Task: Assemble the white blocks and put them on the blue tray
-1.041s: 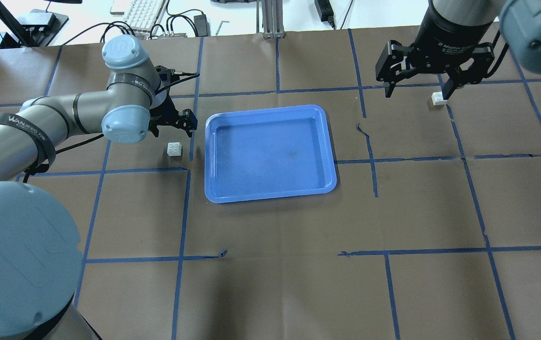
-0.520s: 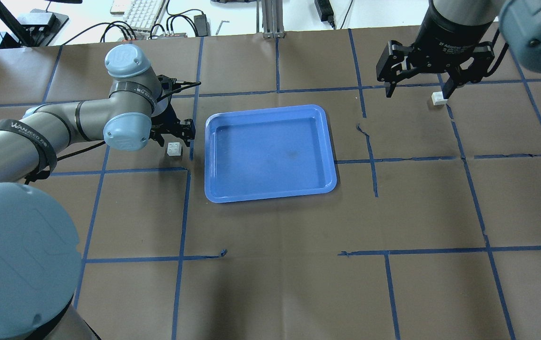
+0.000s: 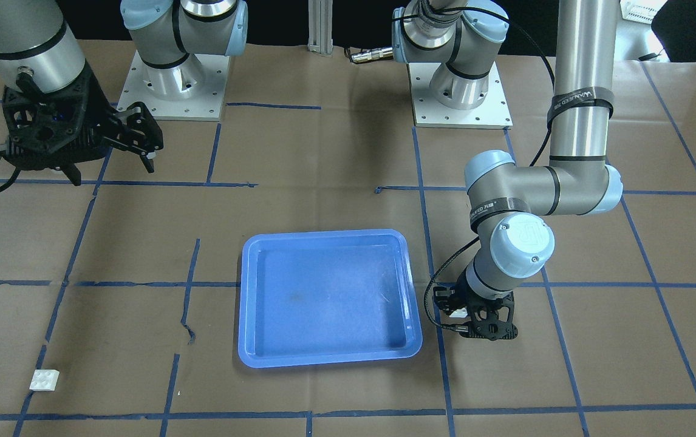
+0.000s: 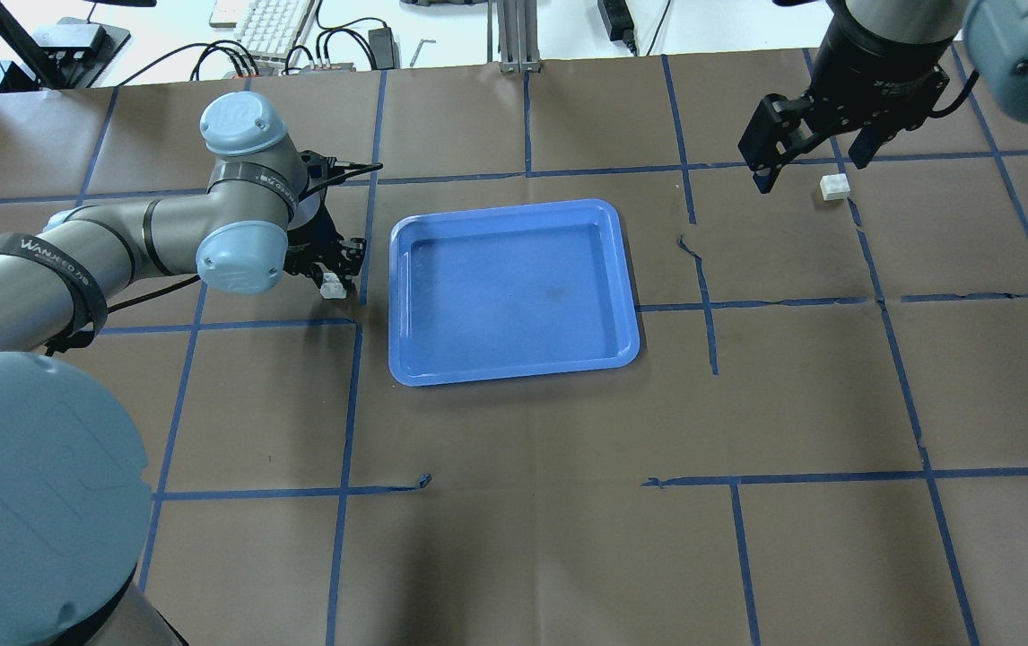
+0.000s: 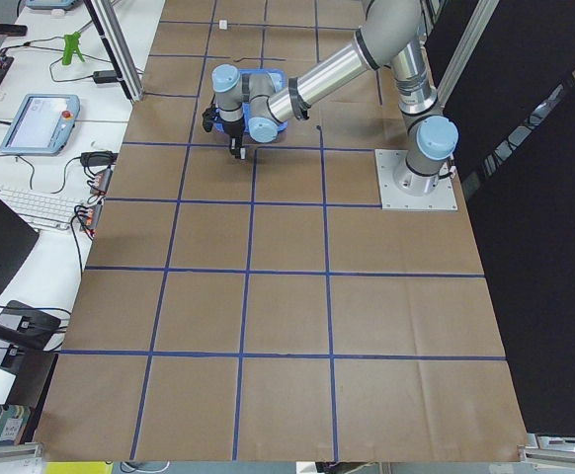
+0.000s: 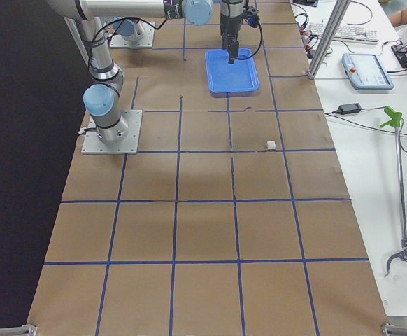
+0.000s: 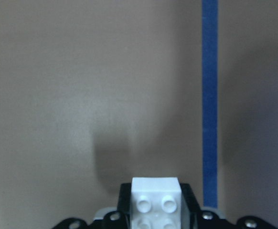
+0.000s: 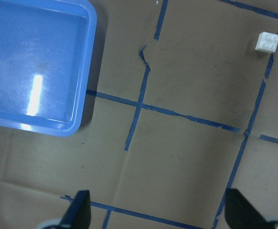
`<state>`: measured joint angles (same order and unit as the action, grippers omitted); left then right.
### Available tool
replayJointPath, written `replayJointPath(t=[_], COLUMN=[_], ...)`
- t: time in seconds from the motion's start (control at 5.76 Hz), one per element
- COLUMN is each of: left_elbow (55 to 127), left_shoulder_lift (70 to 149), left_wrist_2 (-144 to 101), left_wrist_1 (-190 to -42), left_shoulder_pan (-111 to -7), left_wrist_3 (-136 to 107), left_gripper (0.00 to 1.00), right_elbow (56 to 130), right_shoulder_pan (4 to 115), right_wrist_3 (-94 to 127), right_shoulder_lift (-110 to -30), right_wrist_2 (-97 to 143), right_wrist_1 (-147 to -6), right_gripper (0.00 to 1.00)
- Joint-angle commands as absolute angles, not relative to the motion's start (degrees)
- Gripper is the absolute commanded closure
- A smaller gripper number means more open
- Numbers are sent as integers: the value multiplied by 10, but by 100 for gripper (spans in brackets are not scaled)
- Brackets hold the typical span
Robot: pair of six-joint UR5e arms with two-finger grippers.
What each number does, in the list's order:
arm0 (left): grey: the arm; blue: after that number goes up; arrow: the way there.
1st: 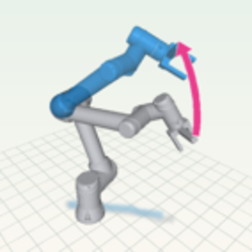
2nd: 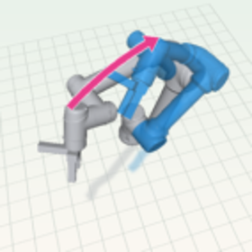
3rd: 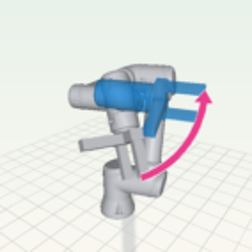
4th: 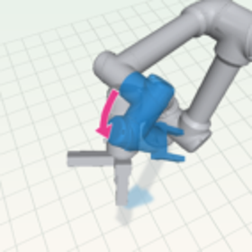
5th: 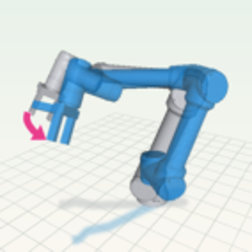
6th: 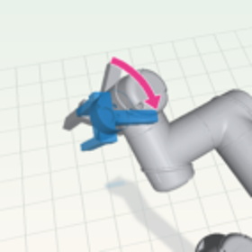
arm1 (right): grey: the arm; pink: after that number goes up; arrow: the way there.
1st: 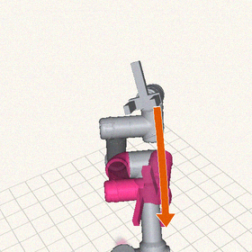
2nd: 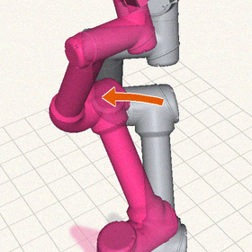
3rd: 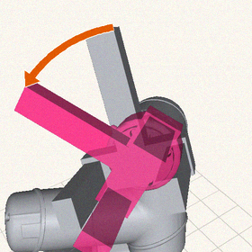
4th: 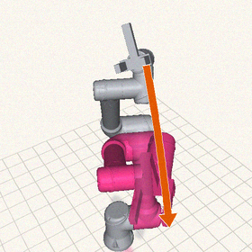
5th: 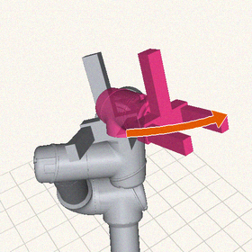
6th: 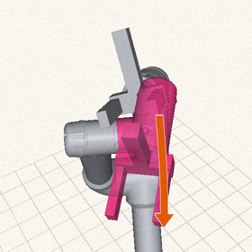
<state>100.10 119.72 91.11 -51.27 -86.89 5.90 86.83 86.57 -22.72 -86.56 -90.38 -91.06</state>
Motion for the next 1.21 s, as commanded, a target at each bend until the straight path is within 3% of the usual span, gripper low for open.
replayJointPath(t=[0.0,0.69,1.04], left_elbow=[979,976,979], left_shoulder_lift=[1166,1135,1157], left_wrist_2=[912,910,911], left_wrist_1=[-542,-540,-521], left_shoulder_pan=[-872,-1049,-1062], left_wrist_3=[71,340,588], left_gripper=[96,96,96], right_elbow=[866,862,822], right_shoulder_pan=[803,732,714], right_wrist_3=[-502,-1039,-1113], right_shoulder_lift=[-848,-781,-685], right_wrist_2=[-900,-900,-892], right_wrist_1=[-911,-1011,-1074], right_gripper=[0,0,0])
